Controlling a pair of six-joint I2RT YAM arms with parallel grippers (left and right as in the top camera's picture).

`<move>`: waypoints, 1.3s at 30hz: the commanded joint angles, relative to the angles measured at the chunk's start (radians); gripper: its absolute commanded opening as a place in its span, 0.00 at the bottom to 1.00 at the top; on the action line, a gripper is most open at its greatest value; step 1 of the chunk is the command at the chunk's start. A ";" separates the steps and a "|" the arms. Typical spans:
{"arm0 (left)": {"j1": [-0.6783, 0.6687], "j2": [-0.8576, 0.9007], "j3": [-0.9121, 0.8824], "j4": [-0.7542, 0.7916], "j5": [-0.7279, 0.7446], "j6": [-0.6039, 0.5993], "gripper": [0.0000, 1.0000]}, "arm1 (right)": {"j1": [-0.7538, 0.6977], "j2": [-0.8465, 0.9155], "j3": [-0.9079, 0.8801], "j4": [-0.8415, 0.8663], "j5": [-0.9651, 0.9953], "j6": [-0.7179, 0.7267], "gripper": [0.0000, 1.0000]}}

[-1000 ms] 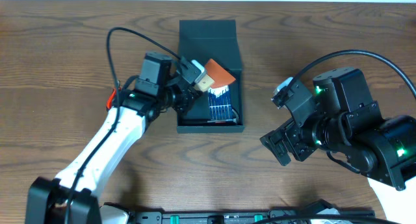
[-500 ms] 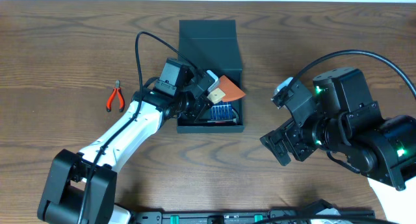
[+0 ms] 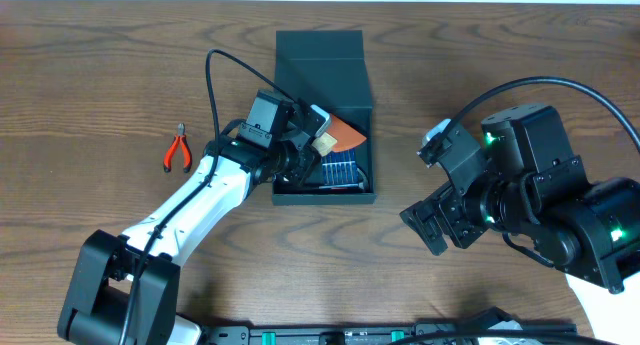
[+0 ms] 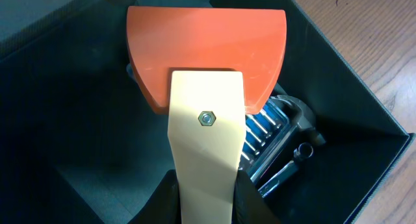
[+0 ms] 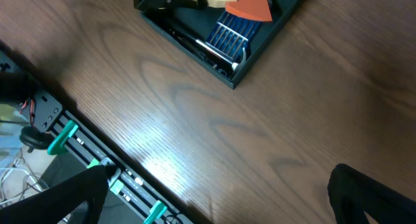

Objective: Pack container
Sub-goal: 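Release the scraper and withdraw the left gripper toward the pliers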

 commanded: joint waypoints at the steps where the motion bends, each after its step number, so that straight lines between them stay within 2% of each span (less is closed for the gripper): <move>1: 0.002 -0.003 0.003 -0.001 -0.035 -0.024 0.40 | 0.002 -0.003 -0.002 0.000 -0.004 0.014 0.99; 2: 0.002 -0.006 0.004 0.004 -0.035 -0.035 0.60 | 0.002 -0.003 -0.002 0.000 -0.004 0.014 0.99; 3: 0.002 -0.011 0.004 0.012 -0.035 -0.050 0.92 | 0.002 -0.003 -0.002 0.000 -0.004 0.014 0.99; 4: 0.003 -0.019 0.004 0.023 -0.035 -0.064 0.99 | 0.002 -0.003 -0.002 0.000 -0.004 0.014 0.99; 8: 0.005 -0.089 0.004 0.072 -0.048 -0.069 0.99 | 0.002 -0.003 -0.002 0.000 -0.004 0.014 0.99; 11: 0.016 -0.185 0.004 0.071 -0.150 -0.069 0.98 | 0.002 -0.003 -0.002 0.000 -0.004 0.014 0.99; 14: 0.038 -0.284 0.004 0.034 -0.336 -0.078 0.99 | 0.002 -0.003 -0.002 0.000 -0.004 0.014 0.99; 17: 0.080 -0.365 0.004 -0.042 -0.588 -0.160 0.99 | 0.002 -0.003 -0.002 0.000 -0.004 0.014 0.99; 20: 0.153 -0.404 0.004 -0.132 -0.710 -0.217 0.99 | 0.002 -0.003 -0.002 0.000 -0.004 0.014 0.99; 22: 0.214 -0.403 0.003 -0.181 -0.711 -0.254 0.98 | 0.002 -0.003 -0.002 0.000 -0.004 0.014 0.99; 28: 0.399 -0.336 0.003 -0.281 -0.707 -0.470 0.98 | 0.002 -0.003 -0.002 0.000 -0.004 0.014 0.99; 32: 0.461 -0.263 0.003 -0.283 -0.704 -0.476 0.99 | 0.002 -0.003 -0.002 0.000 -0.004 0.014 0.99; 39: 0.470 -0.096 0.003 -0.269 -0.699 -0.476 0.98 | 0.002 -0.003 -0.002 0.000 -0.004 0.014 0.99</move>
